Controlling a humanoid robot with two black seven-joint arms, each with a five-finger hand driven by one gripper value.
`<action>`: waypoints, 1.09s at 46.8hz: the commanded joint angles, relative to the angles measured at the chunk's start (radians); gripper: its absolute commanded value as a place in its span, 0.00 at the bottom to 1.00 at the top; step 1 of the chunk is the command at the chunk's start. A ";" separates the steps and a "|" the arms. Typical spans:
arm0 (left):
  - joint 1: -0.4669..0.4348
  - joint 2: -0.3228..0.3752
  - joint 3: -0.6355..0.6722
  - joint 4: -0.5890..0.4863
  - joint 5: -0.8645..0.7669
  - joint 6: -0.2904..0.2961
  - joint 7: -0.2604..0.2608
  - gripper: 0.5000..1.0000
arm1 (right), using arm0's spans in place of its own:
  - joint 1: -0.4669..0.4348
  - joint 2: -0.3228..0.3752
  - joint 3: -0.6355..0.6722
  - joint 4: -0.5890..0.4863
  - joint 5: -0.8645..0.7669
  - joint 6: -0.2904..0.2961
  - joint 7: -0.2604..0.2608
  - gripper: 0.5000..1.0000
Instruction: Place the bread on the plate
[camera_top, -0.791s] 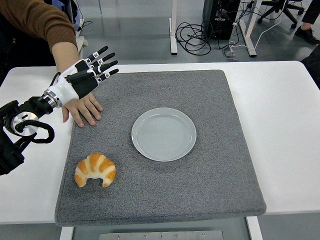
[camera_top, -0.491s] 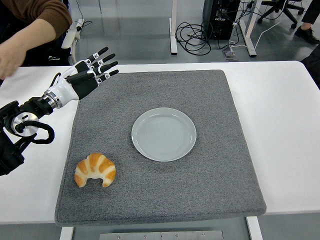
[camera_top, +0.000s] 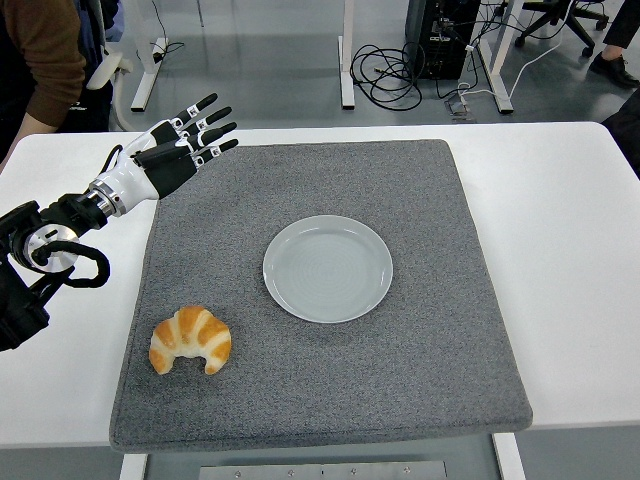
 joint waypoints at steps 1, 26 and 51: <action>-0.001 0.002 -0.001 -0.003 0.000 0.003 -0.002 0.94 | 0.000 0.000 0.000 0.000 0.000 0.001 0.000 1.00; 0.000 0.101 0.063 -0.158 0.002 0.089 0.004 0.94 | 0.000 0.000 0.000 0.002 0.000 0.001 0.000 1.00; -0.231 0.423 0.306 -0.609 0.017 0.317 0.013 0.94 | -0.002 0.000 0.002 0.003 0.000 0.001 0.000 1.00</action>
